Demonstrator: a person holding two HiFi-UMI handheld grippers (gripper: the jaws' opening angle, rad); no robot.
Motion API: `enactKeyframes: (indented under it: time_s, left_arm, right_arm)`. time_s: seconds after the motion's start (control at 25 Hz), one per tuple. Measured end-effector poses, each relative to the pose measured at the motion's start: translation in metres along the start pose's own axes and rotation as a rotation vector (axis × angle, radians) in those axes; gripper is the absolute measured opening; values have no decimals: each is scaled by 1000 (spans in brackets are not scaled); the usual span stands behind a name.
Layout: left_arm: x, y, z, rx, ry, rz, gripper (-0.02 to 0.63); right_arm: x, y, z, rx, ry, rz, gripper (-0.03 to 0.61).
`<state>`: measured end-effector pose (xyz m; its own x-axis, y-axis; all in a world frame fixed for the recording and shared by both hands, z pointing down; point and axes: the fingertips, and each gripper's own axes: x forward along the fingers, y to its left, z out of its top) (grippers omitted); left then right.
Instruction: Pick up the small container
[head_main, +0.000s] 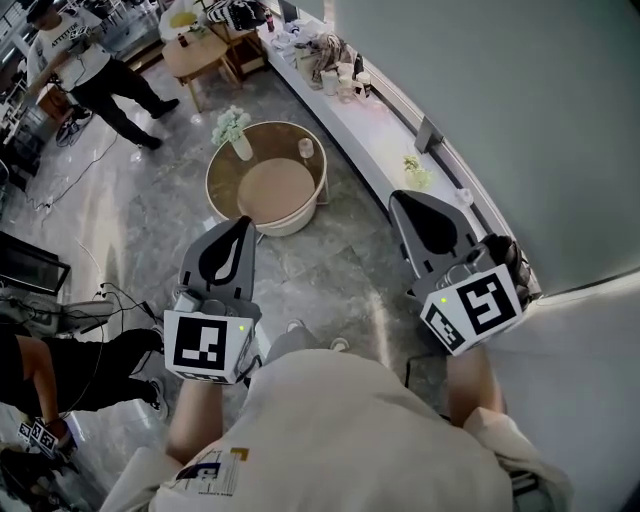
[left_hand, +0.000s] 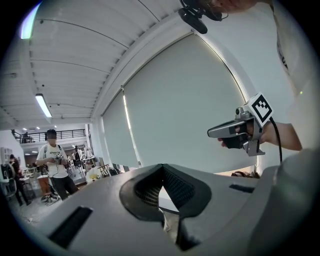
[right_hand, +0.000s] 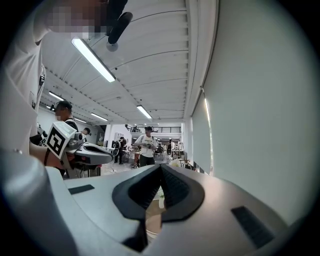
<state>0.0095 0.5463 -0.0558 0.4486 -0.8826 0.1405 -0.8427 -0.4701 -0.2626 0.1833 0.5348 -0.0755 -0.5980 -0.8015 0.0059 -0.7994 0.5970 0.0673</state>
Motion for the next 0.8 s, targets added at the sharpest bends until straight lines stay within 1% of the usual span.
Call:
enactKeyframes:
  time_s: [0.16, 0.28, 0.4, 0.64, 0.8]
  left_arm:
    - [7, -6, -2, 8, 7, -4, 6]
    - [13, -7, -1, 6, -9, -4, 6]
    - [22, -6, -9, 3, -14, -3, 6]
    - [40, 10, -33, -6, -17, -5, 6]
    - [52, 26, -36, -21, -38, -7, 6]
  right_arm:
    - [3, -6, -3, 4, -5, 7, 6]
    - [5, -9, -9, 2, -4, 10, 6]
    - [12, -11, -20, -4, 1, 11, 6]
    - [37, -14, -39, -11, 22, 10, 6]
    - [58, -18, -44, -21, 35, 8, 6]
